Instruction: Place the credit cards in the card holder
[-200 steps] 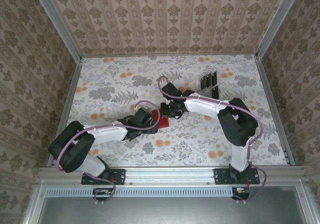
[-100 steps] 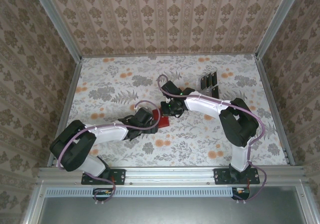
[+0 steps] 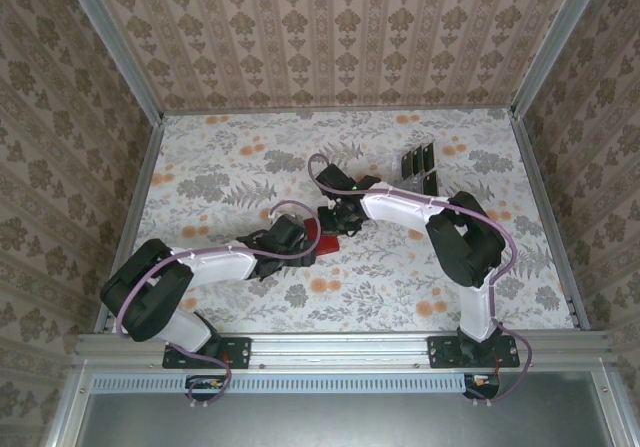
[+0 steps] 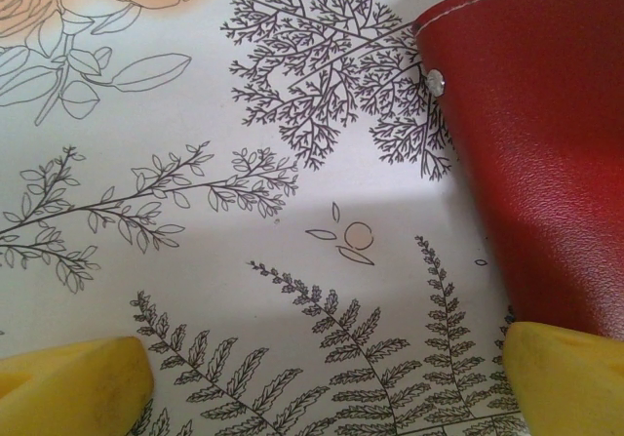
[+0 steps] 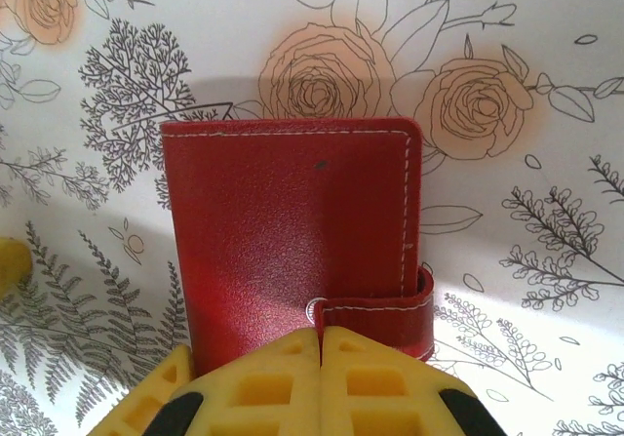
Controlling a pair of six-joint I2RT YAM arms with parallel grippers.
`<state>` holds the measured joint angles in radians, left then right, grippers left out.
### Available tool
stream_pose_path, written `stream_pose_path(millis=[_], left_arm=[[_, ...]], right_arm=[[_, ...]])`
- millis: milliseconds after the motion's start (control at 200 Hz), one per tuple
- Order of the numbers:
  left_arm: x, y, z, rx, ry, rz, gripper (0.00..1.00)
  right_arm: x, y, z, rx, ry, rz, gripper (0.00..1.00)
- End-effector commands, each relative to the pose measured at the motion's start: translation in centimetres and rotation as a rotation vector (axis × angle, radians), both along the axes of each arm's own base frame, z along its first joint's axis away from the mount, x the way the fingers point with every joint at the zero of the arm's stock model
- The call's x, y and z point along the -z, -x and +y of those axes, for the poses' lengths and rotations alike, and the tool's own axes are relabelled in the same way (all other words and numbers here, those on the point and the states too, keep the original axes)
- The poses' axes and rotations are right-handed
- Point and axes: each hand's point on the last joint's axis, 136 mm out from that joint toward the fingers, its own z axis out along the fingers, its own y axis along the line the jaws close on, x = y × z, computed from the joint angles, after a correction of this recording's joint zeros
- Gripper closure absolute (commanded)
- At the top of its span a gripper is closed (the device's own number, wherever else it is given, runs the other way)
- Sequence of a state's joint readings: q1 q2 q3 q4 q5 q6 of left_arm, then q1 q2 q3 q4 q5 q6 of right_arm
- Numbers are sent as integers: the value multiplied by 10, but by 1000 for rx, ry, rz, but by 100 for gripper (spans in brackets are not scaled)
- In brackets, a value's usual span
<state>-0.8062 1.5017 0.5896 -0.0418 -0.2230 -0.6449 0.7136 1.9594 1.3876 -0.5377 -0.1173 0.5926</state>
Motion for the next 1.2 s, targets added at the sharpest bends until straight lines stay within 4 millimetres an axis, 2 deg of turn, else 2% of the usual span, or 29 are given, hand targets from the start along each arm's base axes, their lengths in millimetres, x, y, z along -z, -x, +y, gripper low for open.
stream_pose_path(millis=[0, 620, 985, 1195], left_arm=[[51, 35, 10, 9, -3, 201, 0], [56, 36, 12, 8, -3, 214, 0], [58, 37, 13, 9, -3, 220, 0], [60, 37, 13, 8, -2, 222, 0]], right_arm=[[1, 1, -4, -24, 59, -4, 100], [13, 2, 2, -54, 104, 6, 100], [-15, -8, -15, -30, 165, -99, 100], [-12, -9, -12, -44, 170, -90, 100]])
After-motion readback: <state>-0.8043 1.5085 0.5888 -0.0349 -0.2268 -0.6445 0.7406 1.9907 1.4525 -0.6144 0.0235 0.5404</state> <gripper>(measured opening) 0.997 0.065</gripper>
